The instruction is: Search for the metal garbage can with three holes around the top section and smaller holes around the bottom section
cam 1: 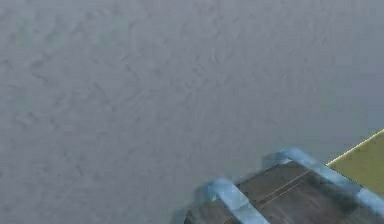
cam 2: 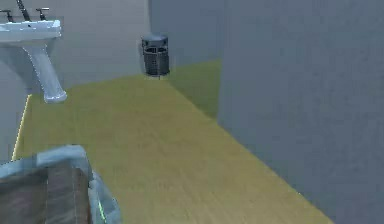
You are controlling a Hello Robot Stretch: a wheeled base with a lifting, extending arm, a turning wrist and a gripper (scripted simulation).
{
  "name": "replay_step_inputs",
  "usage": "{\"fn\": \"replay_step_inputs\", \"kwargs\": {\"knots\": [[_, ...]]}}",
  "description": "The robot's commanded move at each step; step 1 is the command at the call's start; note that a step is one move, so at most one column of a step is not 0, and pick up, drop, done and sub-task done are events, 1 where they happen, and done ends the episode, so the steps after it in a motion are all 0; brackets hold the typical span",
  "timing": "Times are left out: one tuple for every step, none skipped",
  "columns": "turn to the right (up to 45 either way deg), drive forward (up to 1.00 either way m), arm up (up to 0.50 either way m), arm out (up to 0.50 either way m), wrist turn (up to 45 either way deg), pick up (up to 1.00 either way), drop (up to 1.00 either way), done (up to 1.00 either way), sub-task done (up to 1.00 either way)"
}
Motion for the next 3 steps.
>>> {"fn": "replay_step_inputs", "kwargs": {"knots": [[-45.0,0.0,0.0,0.0,0.0,0.0,0.0,0.0,0.0],[-45.0,0.0,0.0,0.0,0.0,0.0,0.0,0.0,0.0],[-45.0,0.0,0.0,0.0,0.0,0.0,0.0,0.0,0.0]]}}
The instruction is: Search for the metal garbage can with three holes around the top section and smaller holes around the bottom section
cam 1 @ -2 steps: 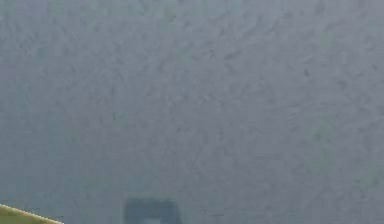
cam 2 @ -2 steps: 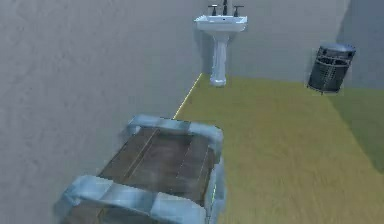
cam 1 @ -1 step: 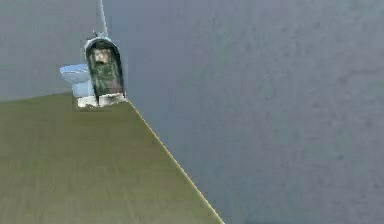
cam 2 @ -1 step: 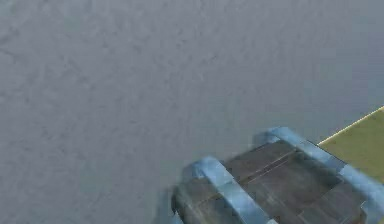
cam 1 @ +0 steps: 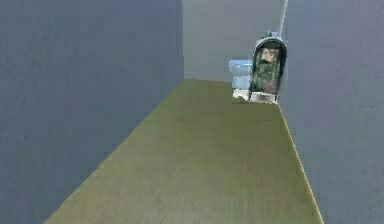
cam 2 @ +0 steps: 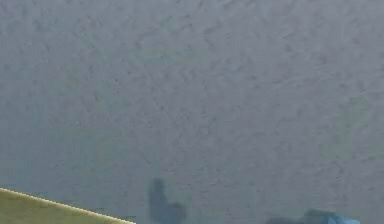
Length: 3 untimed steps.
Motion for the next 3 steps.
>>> {"fn": "replay_step_inputs", "kwargs": {"knots": [[-9.0,0.0,0.0,0.0,0.0,0.0,0.0,0.0,0.0],[0.0,0.3,0.0,0.0,0.0,0.0,0.0,0.0,0.0],[-45.0,0.0,0.0,0.0,0.0,0.0,0.0,0.0,0.0]]}}
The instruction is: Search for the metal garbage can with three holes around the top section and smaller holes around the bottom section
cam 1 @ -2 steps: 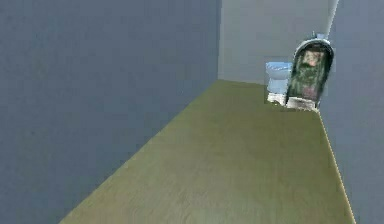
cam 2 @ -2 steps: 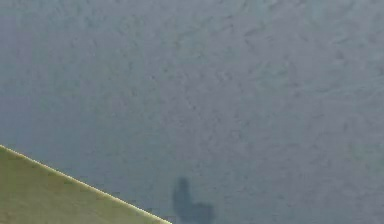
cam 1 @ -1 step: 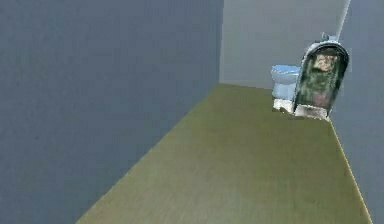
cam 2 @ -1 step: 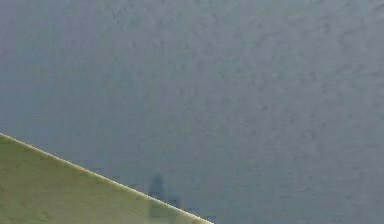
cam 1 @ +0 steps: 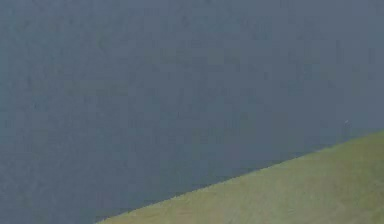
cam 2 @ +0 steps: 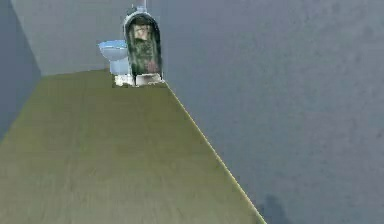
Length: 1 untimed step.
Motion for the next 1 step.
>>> {"fn": "replay_step_inputs", "kwargs": {"knots": [[-45.0,0.0,0.0,0.0,0.0,0.0,0.0,0.0,0.0]]}}
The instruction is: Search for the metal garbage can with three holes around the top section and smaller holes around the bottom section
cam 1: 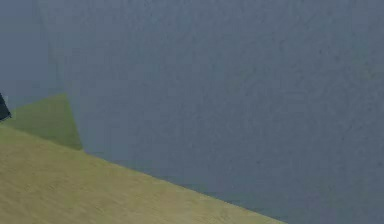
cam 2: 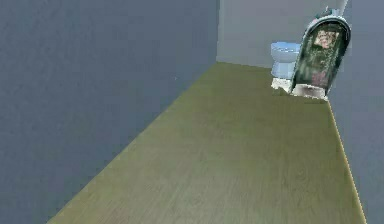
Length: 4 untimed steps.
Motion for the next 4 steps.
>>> {"fn": "replay_step_inputs", "kwargs": {"knots": [[-6.0,0.0,0.0,0.0,0.0,0.0,0.0,0.0,0.0],[0.0,0.55,0.0,0.0,0.0,0.0,0.0,0.0,0.0],[-45.0,0.0,0.0,0.0,0.0,0.0,0.0,0.0,0.0],[-12.0,0.0,0.0,0.0,0.0,0.0,0.0,0.0,0.0]]}}
